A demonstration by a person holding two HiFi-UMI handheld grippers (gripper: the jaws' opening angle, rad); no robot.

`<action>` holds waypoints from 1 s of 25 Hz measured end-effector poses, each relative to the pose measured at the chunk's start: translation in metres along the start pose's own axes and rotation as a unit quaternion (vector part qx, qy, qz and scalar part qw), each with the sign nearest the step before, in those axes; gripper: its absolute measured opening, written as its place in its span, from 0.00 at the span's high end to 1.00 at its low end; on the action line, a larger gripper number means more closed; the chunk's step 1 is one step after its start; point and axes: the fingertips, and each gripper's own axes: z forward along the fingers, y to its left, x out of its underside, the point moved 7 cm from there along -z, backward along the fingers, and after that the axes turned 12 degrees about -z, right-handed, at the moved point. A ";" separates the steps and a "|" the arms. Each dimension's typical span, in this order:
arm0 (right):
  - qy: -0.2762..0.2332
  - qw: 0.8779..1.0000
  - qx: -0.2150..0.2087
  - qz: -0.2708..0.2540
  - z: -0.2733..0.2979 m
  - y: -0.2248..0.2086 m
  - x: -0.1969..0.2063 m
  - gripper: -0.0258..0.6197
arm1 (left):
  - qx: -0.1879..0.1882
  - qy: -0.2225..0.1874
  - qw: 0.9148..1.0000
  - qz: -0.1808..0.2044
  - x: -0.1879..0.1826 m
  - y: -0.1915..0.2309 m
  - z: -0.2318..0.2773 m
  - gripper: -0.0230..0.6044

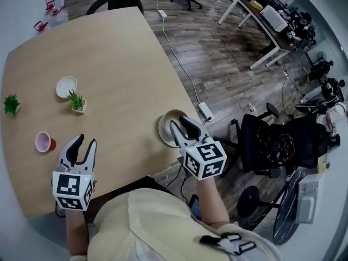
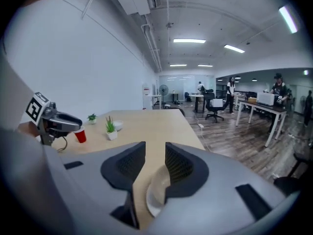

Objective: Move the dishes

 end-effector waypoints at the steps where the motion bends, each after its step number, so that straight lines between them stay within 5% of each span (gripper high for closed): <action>1: 0.009 1.000 0.021 0.001 -0.001 -0.008 0.006 0.75 | 0.003 0.001 1.000 0.000 0.002 -0.001 0.002 0.74; 10: 0.074 0.989 0.114 0.048 0.007 -0.045 0.060 0.75 | 0.019 0.020 0.999 0.017 0.015 -0.008 0.015 0.74; 25: 0.133 0.970 0.141 0.146 0.021 -0.057 0.100 0.75 | 0.020 0.047 0.998 0.022 0.027 -0.011 0.021 0.74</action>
